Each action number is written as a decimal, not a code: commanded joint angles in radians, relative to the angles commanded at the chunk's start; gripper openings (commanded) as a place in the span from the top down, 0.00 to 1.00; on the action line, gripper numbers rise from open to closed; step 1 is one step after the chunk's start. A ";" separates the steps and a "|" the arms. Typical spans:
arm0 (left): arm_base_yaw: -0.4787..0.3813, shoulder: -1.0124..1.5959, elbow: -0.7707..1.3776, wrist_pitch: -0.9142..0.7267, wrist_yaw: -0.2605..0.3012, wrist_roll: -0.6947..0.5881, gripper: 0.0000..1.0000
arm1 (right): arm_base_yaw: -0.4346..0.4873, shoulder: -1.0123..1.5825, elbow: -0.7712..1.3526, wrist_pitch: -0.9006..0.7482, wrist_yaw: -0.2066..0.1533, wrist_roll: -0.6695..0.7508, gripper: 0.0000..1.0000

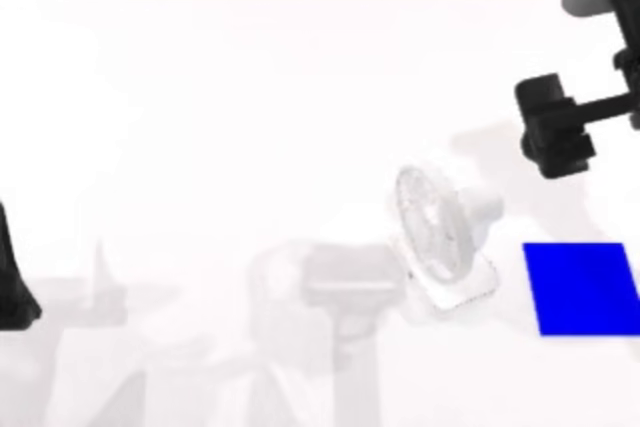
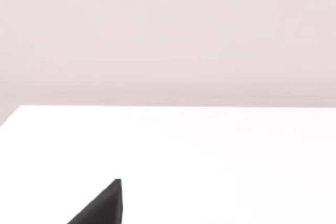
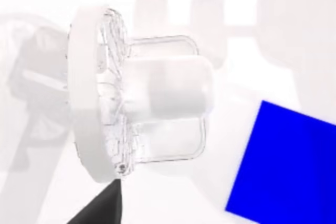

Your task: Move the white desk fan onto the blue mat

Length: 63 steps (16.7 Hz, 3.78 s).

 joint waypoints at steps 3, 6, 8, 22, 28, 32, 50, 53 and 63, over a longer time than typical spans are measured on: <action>0.000 0.000 0.000 0.000 0.000 0.000 0.00 | 0.079 0.275 0.278 -0.187 0.002 0.036 0.00; 0.000 0.000 0.000 0.000 0.000 0.000 0.00 | 0.140 0.494 0.492 -0.339 0.003 0.065 0.00; 0.000 0.000 0.000 0.000 0.000 0.000 0.00 | 0.168 0.596 0.591 -0.413 0.004 0.078 0.00; 0.000 0.000 0.000 0.000 0.000 0.000 0.00 | 0.189 0.660 0.525 -0.345 0.005 0.088 0.00; 0.000 0.000 0.000 0.000 0.000 0.000 0.00 | 0.191 0.656 0.443 -0.266 0.005 0.090 0.00; 0.000 0.000 0.000 0.000 0.000 0.000 0.00 | 0.191 0.656 0.443 -0.266 0.005 0.090 0.23; 0.000 0.000 0.000 0.000 0.000 0.000 0.00 | 0.191 0.656 0.443 -0.266 0.005 0.090 1.00; 0.000 0.000 0.000 0.000 0.000 0.000 0.00 | 0.189 0.652 0.459 -0.283 0.007 0.090 1.00; 0.000 0.000 0.000 0.000 0.000 0.000 0.00 | 0.196 0.670 0.670 -0.474 0.007 0.089 1.00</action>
